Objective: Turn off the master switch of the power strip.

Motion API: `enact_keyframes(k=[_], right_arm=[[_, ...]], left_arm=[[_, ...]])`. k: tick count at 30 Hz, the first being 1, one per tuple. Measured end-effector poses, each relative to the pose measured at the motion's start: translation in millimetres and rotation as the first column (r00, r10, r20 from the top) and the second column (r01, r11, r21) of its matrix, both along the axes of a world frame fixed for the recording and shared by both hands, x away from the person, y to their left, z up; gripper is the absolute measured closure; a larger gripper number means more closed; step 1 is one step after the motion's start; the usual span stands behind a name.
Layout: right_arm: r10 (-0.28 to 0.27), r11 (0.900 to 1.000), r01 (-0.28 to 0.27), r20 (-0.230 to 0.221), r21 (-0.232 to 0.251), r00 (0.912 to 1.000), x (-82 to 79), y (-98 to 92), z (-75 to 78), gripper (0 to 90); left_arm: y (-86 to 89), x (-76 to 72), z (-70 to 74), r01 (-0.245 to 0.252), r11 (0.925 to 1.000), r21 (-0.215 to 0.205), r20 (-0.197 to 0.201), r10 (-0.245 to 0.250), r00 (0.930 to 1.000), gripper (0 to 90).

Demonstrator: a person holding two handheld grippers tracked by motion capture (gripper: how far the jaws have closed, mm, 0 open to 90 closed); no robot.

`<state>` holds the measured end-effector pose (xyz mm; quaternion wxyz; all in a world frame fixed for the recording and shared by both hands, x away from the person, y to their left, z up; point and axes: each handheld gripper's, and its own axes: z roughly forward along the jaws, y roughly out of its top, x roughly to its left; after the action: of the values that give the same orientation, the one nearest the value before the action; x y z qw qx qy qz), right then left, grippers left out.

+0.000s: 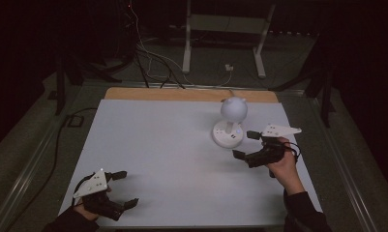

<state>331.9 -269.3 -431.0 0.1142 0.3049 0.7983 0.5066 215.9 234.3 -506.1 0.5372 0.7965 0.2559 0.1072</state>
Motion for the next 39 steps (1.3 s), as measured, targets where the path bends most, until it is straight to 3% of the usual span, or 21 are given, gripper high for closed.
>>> enact_keyframes(k=[7,12,32,39], right_arm=[[-0.025,1.0,0.025,-0.014,-0.006,0.9996,14.0,-4.6,-4.3,0.0],[-0.033,0.999,0.034,-0.025,0.016,0.9991,20.2,-7.6,-11.7,0.0],[-0.099,0.995,0.098,-0.067,-0.026,0.9928,53.9,-20.3,-41.4,0.0],[-0.14,0.99,0.137,-0.092,-0.037,0.9858,64.1,-25.4,-49.0,0.0]], left_arm=[[0.0,0.1,-0.2,0.0,1.0,-0.002,-0.003,0.0,1.0,0.1],[0.0,0.1,-0.2,0.0,1.0,-0.002,-0.001,0.0,1.0,0.1],[0.8,0.2,-0.1,-0.002,1.0,-0.006,-0.001,0.002,1.0,0.1],[0.6,0.1,-0.1,0.0,1.0,-0.006,-0.001,0.0,1.0,0.1]])
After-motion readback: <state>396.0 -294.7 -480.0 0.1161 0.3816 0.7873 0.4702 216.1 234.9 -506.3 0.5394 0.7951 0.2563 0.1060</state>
